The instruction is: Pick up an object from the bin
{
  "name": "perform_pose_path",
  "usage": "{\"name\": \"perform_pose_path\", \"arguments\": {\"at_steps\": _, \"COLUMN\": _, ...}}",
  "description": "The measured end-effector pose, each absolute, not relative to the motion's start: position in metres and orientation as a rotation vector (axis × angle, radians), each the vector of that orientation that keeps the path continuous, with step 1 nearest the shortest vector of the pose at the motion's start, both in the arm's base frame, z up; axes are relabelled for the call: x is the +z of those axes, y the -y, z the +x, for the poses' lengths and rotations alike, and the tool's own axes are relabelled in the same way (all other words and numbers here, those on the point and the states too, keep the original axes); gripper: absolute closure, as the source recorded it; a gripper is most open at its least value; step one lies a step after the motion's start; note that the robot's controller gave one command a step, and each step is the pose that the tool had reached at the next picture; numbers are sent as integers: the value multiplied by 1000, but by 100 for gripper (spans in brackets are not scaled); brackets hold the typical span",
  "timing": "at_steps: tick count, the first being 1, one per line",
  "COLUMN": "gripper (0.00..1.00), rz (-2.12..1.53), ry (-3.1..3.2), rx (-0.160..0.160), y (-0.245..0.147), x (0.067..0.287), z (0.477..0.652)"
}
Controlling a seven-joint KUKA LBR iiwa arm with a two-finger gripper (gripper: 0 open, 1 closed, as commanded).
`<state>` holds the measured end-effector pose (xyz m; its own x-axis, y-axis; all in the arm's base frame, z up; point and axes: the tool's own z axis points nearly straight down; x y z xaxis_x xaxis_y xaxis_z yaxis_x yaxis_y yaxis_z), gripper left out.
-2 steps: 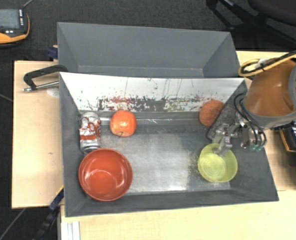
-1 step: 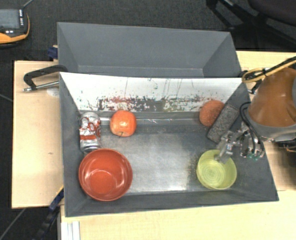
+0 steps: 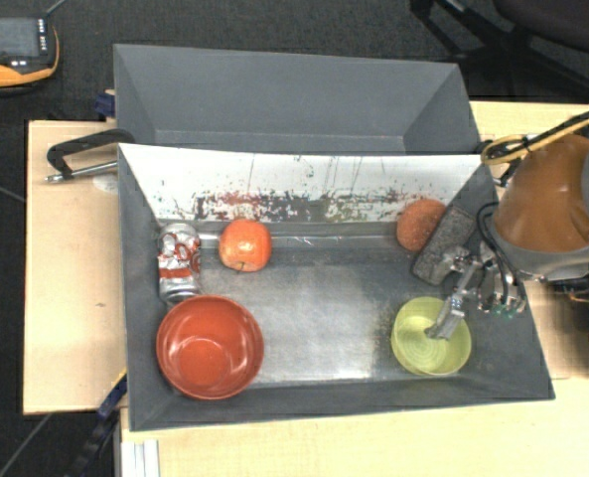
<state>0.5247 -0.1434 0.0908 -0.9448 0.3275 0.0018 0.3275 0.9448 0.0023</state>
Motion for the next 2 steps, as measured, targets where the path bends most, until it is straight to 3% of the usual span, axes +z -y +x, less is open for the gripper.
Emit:
{"name": "perform_pose_path", "arguments": {"at_steps": 1, "gripper": 0, "rz": -402, "ry": 3113, "rx": -10, "y": 82, "x": 70, "z": 523}}
{"name": "perform_pose_path", "arguments": {"at_steps": 2, "gripper": 100, "rz": -411, "ry": 3114, "rx": -6, "y": 85, "x": 71, "z": 523}}
